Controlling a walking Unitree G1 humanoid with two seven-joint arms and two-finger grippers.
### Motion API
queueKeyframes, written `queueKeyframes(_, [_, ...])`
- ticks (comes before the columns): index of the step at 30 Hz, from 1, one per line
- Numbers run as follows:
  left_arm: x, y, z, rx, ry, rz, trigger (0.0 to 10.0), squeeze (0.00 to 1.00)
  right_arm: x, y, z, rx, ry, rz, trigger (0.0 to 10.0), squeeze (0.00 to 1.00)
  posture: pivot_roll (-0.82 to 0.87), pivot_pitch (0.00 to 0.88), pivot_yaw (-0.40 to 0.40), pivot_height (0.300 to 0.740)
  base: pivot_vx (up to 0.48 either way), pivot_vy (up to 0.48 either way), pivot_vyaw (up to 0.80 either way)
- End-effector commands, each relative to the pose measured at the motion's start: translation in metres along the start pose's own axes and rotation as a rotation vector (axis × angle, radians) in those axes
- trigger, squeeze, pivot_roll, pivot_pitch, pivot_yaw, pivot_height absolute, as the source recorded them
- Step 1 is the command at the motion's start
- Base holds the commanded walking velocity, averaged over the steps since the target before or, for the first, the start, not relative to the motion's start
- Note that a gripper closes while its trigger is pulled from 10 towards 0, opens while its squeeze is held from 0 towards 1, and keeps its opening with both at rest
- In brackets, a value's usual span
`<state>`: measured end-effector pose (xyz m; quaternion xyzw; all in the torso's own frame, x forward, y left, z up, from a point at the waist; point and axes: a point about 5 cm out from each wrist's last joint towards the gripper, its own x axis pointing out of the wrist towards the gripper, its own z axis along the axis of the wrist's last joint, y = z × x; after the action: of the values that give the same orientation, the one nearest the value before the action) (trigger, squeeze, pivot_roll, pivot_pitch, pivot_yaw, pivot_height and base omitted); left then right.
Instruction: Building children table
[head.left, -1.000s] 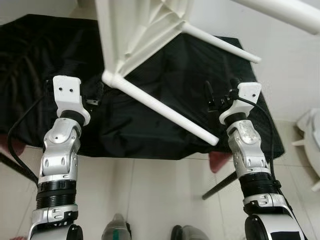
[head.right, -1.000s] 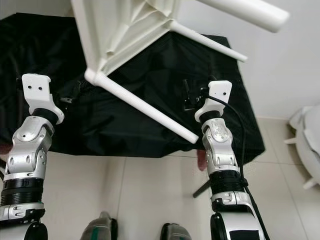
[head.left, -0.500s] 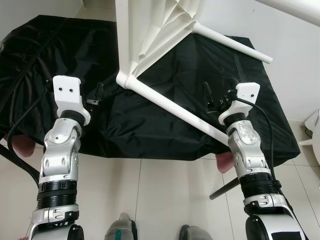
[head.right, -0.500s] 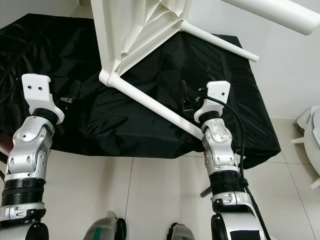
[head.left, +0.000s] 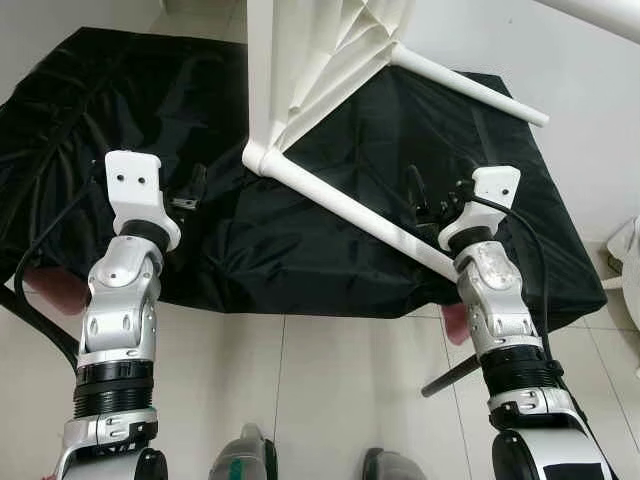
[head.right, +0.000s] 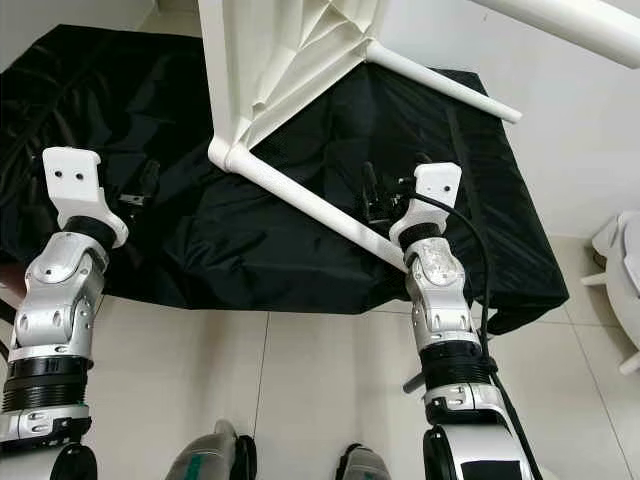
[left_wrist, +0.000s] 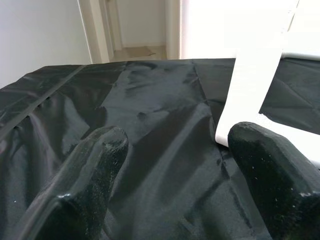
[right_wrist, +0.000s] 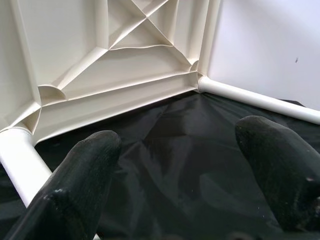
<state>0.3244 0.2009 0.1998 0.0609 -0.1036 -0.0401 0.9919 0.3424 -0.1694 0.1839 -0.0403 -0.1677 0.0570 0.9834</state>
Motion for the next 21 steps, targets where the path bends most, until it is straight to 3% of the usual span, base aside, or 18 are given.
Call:
queueKeyframes(1, [-0.0013, 0.0048, -0.0035, 0.000, 0.016, 0.083, 10.0, 0.00, -0.0005, -0.0051, -0.0001, -0.006, -0.004, -0.019, 10.0, 0.00, 0.11, 0.047, -0.045, 0.740, 0.000, 0.349, 0.00])
queueKeyframes(21, [0.0000, 0.0060, -0.0033, 0.001, 0.014, 0.087, 10.0, 0.00, 0.0014, -0.0055, 0.0002, -0.006, -0.007, -0.020, 10.0, 0.00, 0.11, 0.039, -0.047, 0.740, 0.000, 0.350, 0.00])
